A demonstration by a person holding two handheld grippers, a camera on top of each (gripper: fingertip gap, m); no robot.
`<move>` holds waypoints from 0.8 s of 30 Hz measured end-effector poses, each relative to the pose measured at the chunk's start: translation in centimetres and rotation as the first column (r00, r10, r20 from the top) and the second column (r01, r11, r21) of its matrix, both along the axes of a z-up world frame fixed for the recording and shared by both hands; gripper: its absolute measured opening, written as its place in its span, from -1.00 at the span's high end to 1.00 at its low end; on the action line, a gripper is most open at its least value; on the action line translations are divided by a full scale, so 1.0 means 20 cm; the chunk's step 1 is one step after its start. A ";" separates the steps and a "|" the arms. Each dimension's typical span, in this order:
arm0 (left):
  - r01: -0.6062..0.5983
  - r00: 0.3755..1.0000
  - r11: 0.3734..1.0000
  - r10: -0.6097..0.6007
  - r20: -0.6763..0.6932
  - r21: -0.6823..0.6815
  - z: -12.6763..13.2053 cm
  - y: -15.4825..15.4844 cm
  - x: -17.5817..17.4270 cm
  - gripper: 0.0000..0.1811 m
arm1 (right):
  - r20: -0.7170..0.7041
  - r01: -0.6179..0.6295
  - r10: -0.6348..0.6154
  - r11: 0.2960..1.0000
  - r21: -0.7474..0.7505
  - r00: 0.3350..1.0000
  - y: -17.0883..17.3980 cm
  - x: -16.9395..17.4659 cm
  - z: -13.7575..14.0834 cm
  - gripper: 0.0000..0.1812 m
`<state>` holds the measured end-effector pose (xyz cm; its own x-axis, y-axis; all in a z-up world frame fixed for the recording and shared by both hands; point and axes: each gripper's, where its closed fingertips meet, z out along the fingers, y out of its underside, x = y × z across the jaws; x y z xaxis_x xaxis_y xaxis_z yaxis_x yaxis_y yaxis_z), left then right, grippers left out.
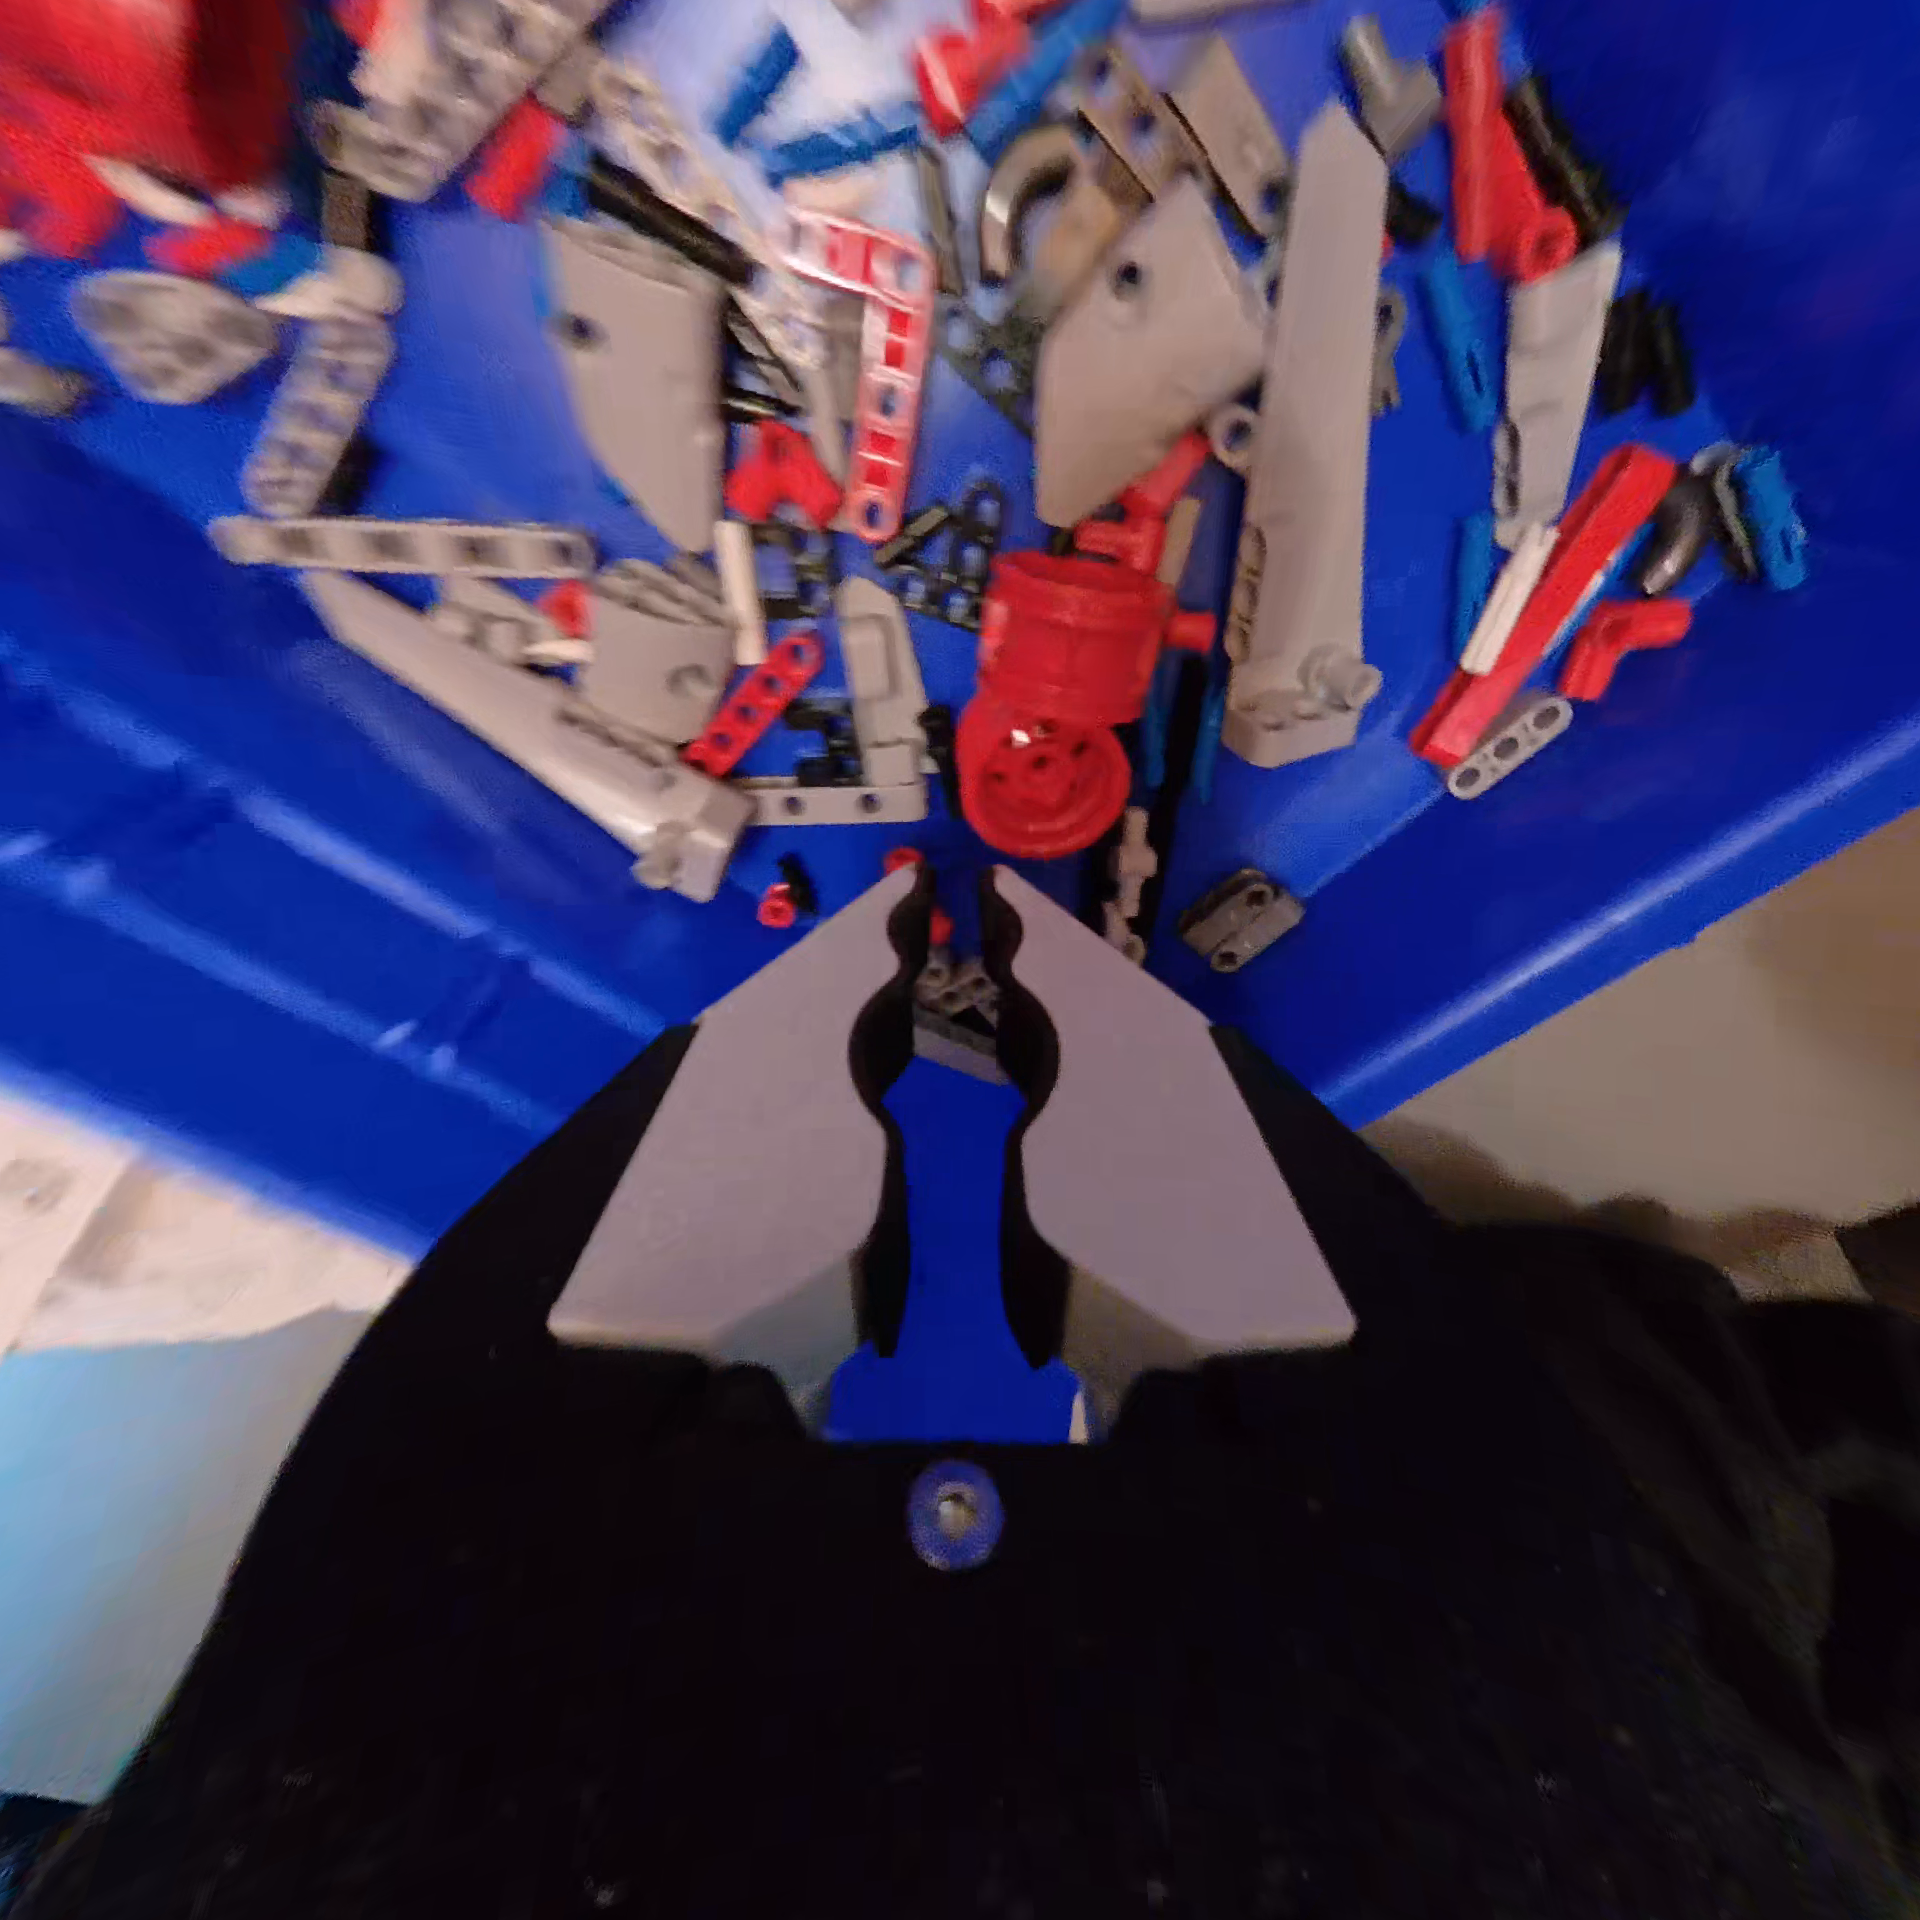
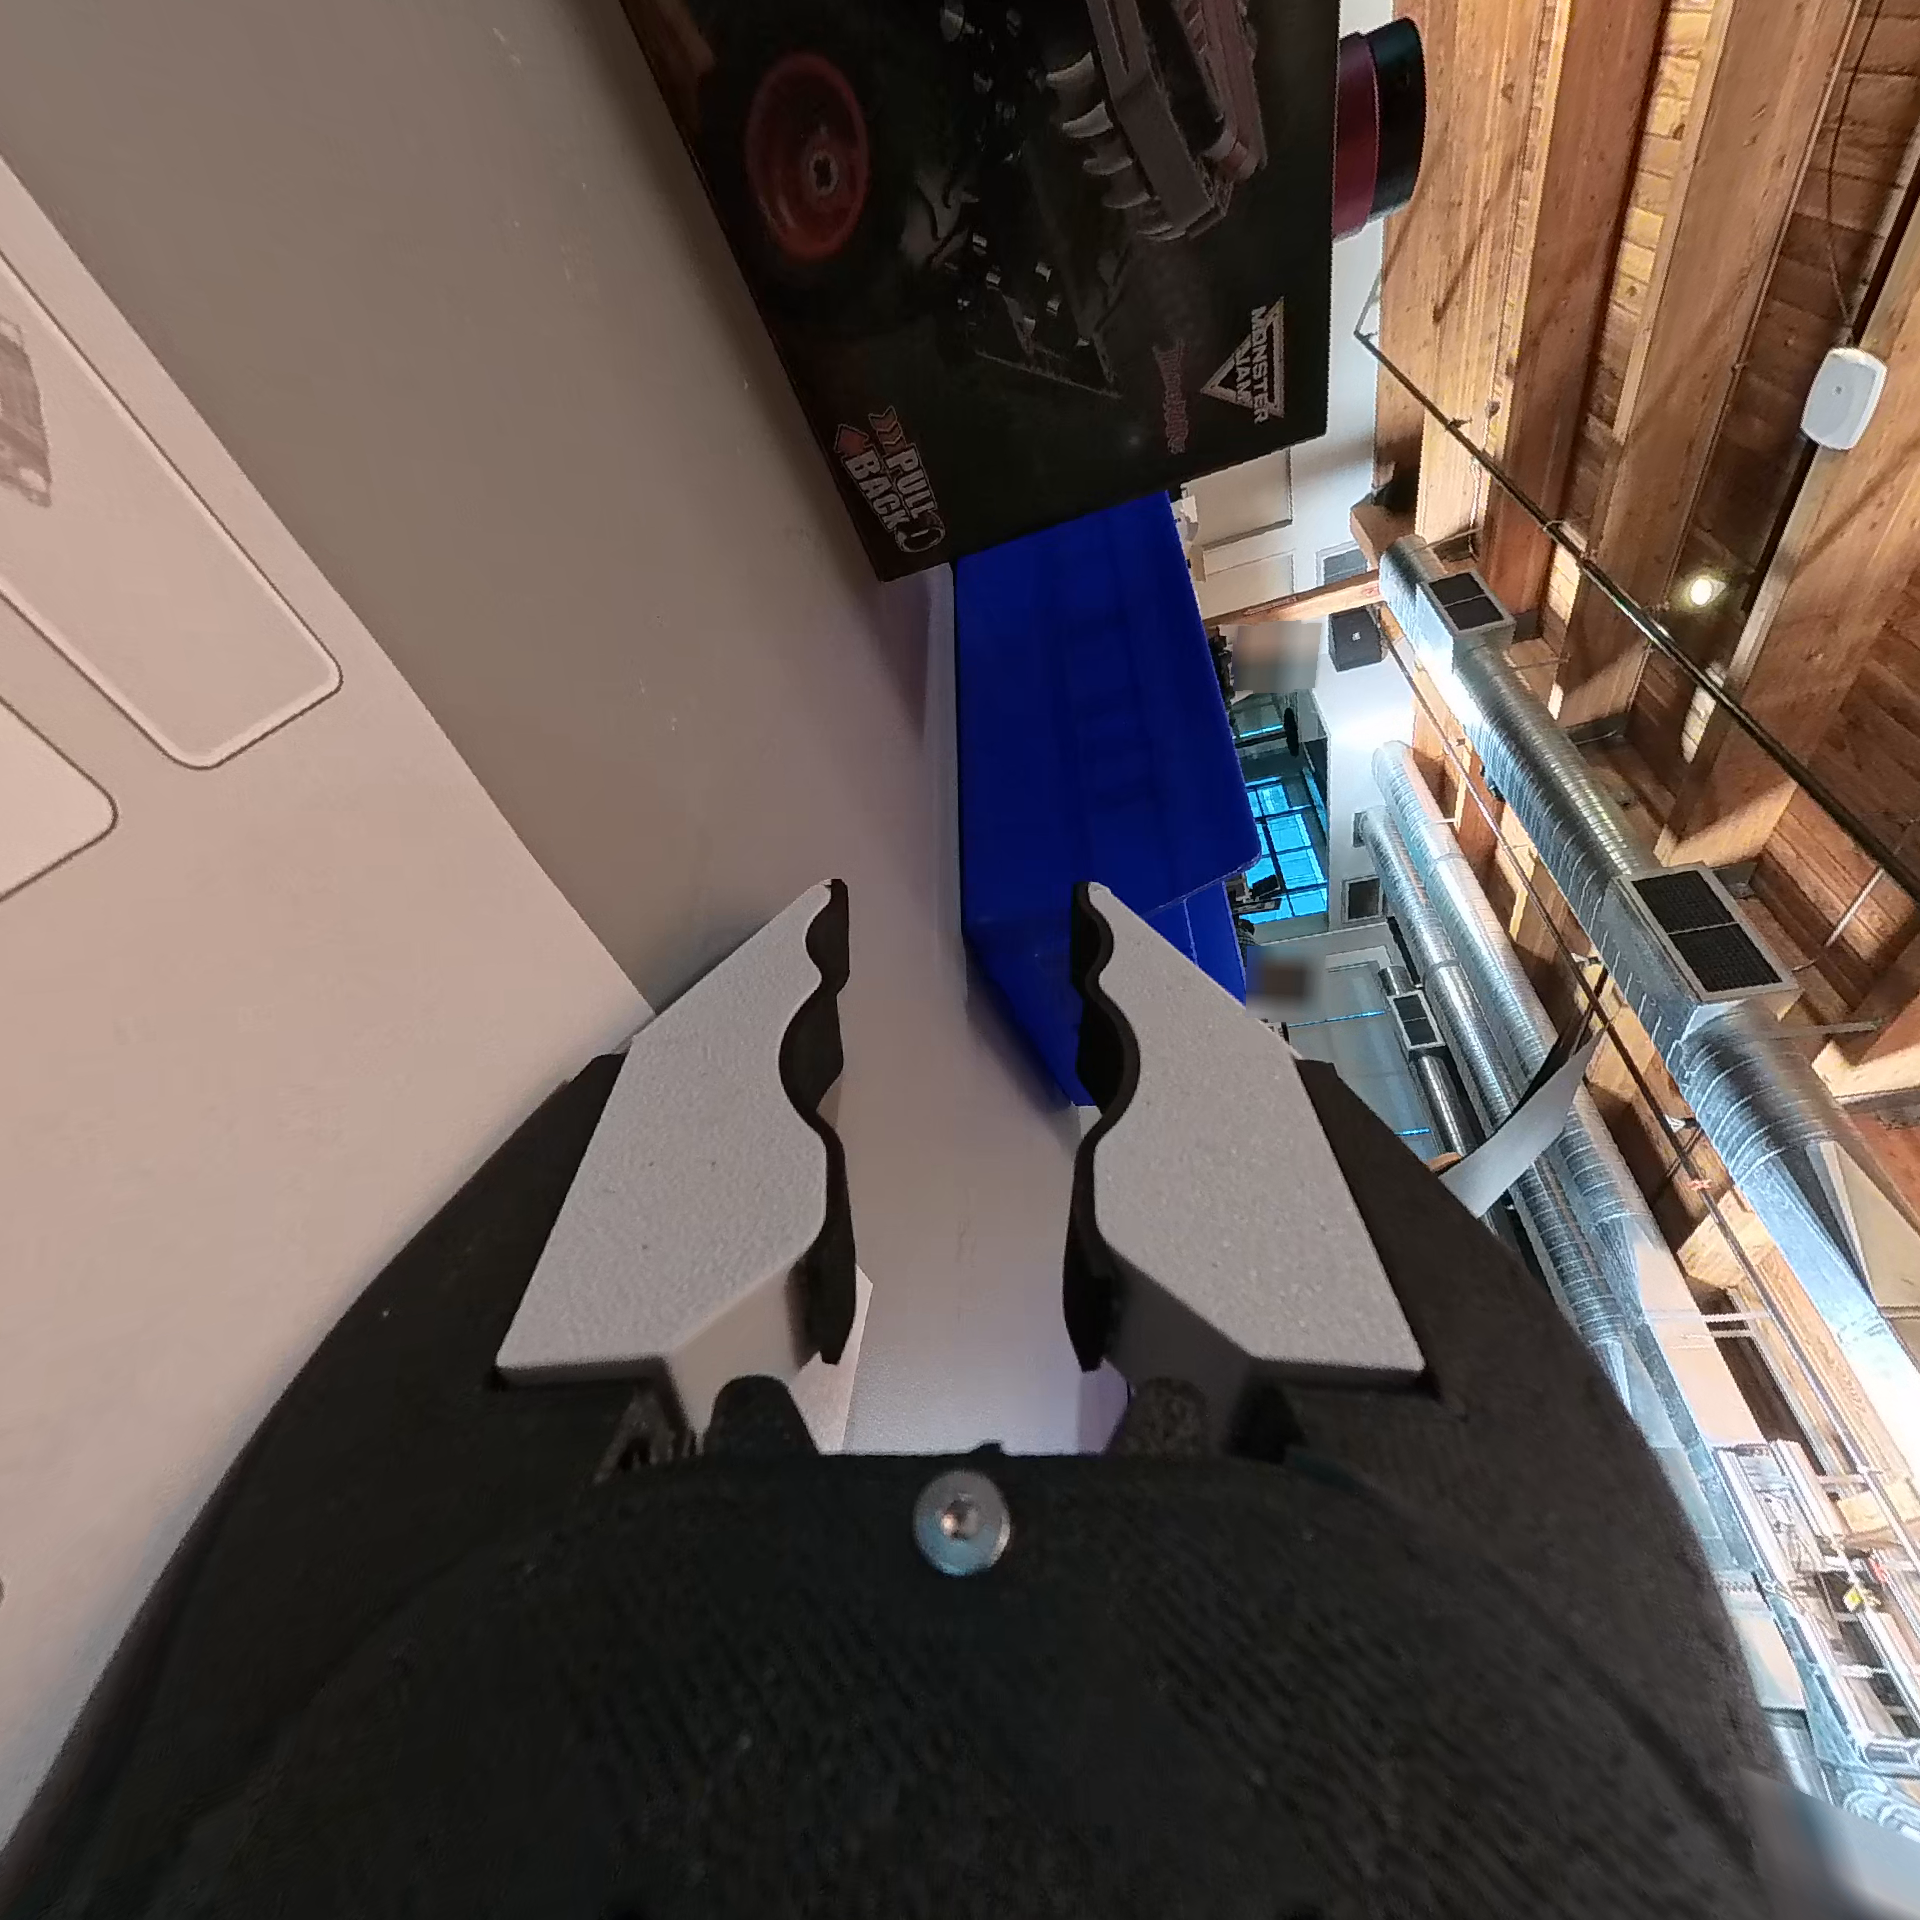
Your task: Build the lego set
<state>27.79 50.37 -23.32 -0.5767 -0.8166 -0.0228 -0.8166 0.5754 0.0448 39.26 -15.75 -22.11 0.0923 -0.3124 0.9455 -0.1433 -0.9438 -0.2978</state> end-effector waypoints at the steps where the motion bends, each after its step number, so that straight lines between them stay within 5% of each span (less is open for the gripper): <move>1: -0.026 0.998 1.000 0.025 0.060 0.017 0.04 0.03 0.03 0.88 | 0.000 0.000 0.000 1.000 0.000 1.000 0.00 0.00 0.00 0.55; 6: -0.126 0.949 0.984 0.082 0.305 0.128 0.20 0.17 0.18 0.72 | 0.002 -0.001 0.001 1.000 -0.003 1.000 0.00 0.00 0.00 0.55; 9: -0.134 0.922 0.989 0.102 0.373 0.062 0.21 0.13 0.28 0.66 | 0.004 -0.001 0.001 1.000 -0.006 1.000 0.00 0.00 0.00 0.55; 15: -0.254 0.916 0.967 0.244 0.318 -0.009 0.07 0.07 0.33 0.39 | 0.005 0.000 0.000 1.000 -0.005 1.000 0.00 0.00 0.00 0.56; 24: -0.549 0.809 0.833 0.506 0.300 0.075 -0.05 0.19 0.34 0.56 | 0.004 -0.003 0.003 1.000 -0.002 1.000 0.00 0.00 0.00 0.55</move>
<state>34.53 54.23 -24.37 -0.0136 -0.9666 -0.2559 -0.9857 0.0560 -0.1592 39.29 -15.72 -22.05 0.0897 -0.3102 0.9464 -0.1397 -0.9448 -0.2964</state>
